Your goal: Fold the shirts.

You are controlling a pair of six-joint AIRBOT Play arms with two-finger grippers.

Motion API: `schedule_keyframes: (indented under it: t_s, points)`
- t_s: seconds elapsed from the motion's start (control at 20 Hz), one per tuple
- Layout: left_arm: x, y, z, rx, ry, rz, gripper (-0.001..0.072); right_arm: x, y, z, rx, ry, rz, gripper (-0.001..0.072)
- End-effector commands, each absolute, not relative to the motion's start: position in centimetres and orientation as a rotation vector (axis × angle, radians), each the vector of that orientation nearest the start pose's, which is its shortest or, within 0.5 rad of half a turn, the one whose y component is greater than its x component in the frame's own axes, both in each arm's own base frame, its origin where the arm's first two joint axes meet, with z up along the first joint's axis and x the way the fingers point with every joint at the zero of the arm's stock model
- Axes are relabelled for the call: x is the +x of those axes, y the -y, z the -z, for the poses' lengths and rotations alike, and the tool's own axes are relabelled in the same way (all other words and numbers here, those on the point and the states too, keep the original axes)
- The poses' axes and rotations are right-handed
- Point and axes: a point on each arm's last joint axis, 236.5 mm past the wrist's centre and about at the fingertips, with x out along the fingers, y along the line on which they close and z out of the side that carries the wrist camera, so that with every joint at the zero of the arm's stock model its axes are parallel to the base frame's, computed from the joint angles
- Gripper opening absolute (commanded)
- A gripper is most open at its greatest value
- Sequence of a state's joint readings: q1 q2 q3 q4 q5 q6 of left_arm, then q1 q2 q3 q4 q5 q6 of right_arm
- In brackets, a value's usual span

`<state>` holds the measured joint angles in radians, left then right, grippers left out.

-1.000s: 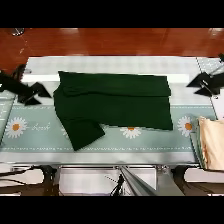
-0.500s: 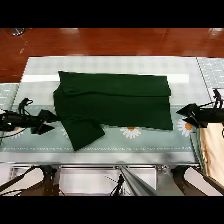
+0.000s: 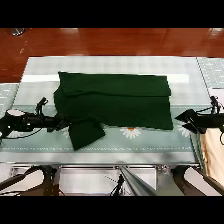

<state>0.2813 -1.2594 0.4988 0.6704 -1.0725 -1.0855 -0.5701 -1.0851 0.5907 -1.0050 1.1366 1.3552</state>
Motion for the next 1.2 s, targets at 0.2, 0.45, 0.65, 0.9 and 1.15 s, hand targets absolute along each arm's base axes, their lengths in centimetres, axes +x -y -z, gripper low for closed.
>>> schedule_keyframes:
  t_s: [0.2,0.45,0.65,0.9,1.15]
  points:
    - [28.8,9.7,6.7,-0.832,-1.353,0.439,0.0025,24.5,-1.2,10.6,0.860,-1.528,0.004,0.0622]
    - [29.5,9.9,6.0,-0.852,-1.327,0.450,0.0025,29.0,-3.8,10.2,0.875,-1.476,-0.097,0.0319]
    - [32.7,8.6,2.8,-0.819,-1.244,0.471,0.0026,32.6,-2.2,6.3,0.773,-1.404,-0.179,0.0018]
    - [41.0,7.0,-1.5,-0.796,-1.132,0.441,0.0025,40.5,0.0,2.0,0.707,-1.271,-0.205,0.0018]
    - [50.0,8.5,-0.4,-0.834,-1.163,0.435,0.0025,47.4,-0.3,2.6,0.774,-1.205,-0.249,0.0018]
